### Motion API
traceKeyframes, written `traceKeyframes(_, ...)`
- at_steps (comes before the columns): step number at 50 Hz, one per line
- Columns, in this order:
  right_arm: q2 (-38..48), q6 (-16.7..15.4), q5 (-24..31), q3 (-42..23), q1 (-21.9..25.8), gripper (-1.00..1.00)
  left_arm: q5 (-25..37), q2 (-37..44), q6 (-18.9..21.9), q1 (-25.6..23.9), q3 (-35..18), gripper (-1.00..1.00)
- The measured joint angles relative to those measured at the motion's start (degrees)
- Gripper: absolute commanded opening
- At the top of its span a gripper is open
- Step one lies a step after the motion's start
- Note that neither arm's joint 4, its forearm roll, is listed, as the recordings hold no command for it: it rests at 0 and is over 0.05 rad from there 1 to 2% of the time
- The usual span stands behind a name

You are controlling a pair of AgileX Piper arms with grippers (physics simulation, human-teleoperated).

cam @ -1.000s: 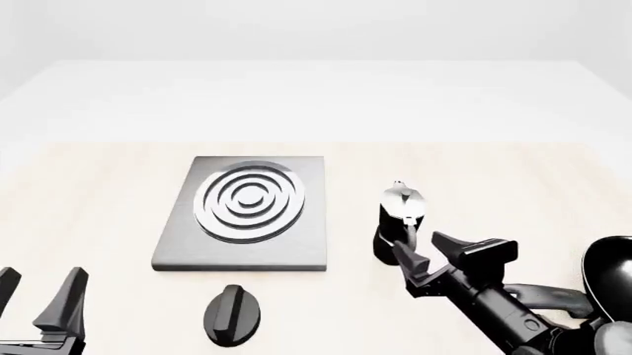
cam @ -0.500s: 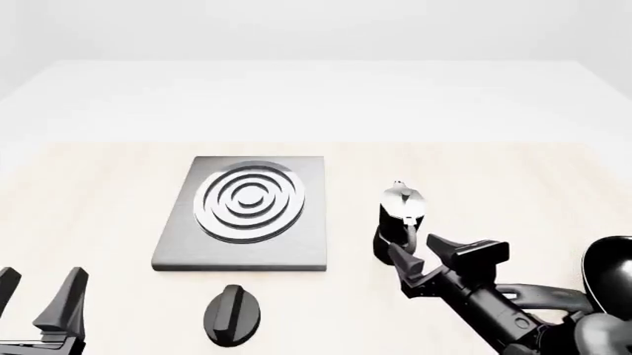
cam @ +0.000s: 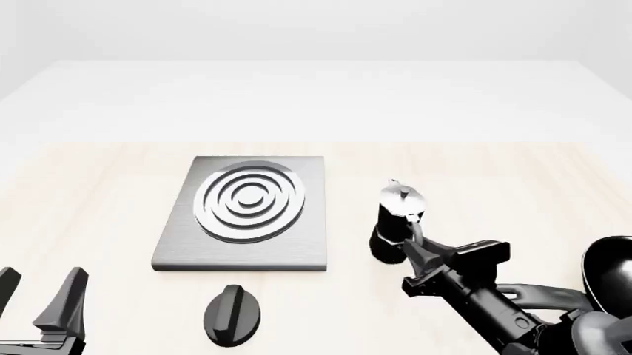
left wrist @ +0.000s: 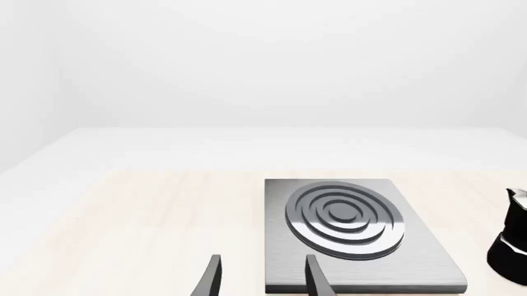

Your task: Put the moka pot on the stove.

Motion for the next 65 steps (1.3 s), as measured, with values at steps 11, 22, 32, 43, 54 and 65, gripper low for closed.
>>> traceKeyframes(11, -1.72, -0.28, 1.29, 0.13, -0.18, -1.0, 0.0, 0.0, 0.0, 0.0, 0.0, 1.0)
traceKeyframes(22, -11.09, -1.59, 9.2, -0.01, -0.62, -1.0, 0.0, 0.0, 0.0, 0.0, 0.0, 1.0)
traceKeyframes(32, -19.85, -2.77, 16.6, -0.71, -1.52, -1.0, 0.0, 0.0, 0.0, 0.0, 0.0, 1.0)
traceKeyframes(43, -25.64, -3.48, 21.72, -2.06, -2.1, -1.0, 0.0, 0.0, 0.0, 0.0, 0.0, 1.0)
traceKeyframes(54, -29.12, -4.26, 25.42, -4.39, -1.99, -1.0, 0.0, 0.0, 0.0, 0.0, 0.0, 1.0)
traceKeyframes(65, -31.11, -5.3, 28.52, -7.98, -1.35, -1.0, 0.0, 0.0, 0.0, 0.0, 0.0, 1.0)
